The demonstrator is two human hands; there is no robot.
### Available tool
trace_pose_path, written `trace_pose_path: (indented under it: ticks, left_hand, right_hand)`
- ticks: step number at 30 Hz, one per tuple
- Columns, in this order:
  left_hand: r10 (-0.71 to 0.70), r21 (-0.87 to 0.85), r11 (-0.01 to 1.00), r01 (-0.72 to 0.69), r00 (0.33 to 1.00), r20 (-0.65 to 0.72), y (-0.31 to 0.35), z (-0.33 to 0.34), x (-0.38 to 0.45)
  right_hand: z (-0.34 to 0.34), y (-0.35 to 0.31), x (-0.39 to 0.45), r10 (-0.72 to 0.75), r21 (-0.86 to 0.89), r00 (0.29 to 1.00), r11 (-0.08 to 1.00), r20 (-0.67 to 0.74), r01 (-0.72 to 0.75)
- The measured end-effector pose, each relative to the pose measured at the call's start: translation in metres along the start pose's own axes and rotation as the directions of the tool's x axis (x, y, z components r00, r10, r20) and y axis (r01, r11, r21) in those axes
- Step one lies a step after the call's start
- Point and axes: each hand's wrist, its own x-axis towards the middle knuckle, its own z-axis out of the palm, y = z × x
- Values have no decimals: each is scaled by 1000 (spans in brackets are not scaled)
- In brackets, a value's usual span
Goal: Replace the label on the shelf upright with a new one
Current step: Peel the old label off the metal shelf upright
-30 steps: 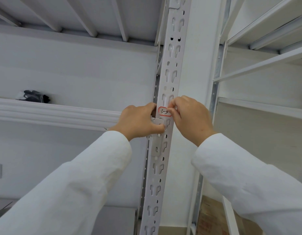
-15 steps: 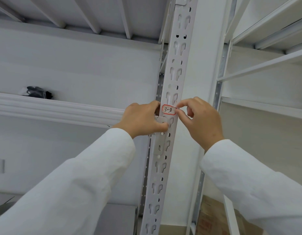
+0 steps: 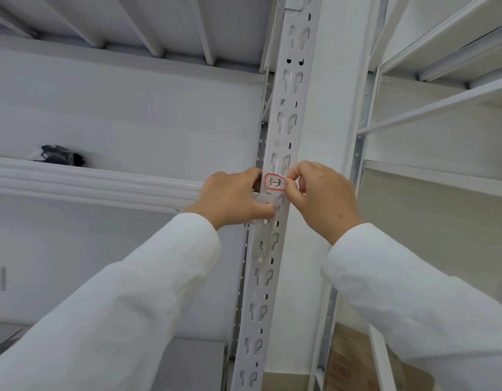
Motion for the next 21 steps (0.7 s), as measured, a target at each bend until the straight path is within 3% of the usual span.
trace_pose_path:
  ticks: [6, 18, 21]
  left_hand:
    - [-2, 16, 1000, 2, 1000, -1, -1, 0, 1]
    - [-6, -10, 1000, 6, 1000, -8, -1, 1, 1]
    - [-6, -7, 1000, 6, 1000, -9, -2, 2, 1]
  right_hand:
    - [2, 10, -2, 169, 425, 986, 892, 3, -154]
    - [0, -2, -1, 123, 151, 992, 980, 39, -127]
    - [-1, -4, -2, 127, 152, 990, 979, 64, -135]
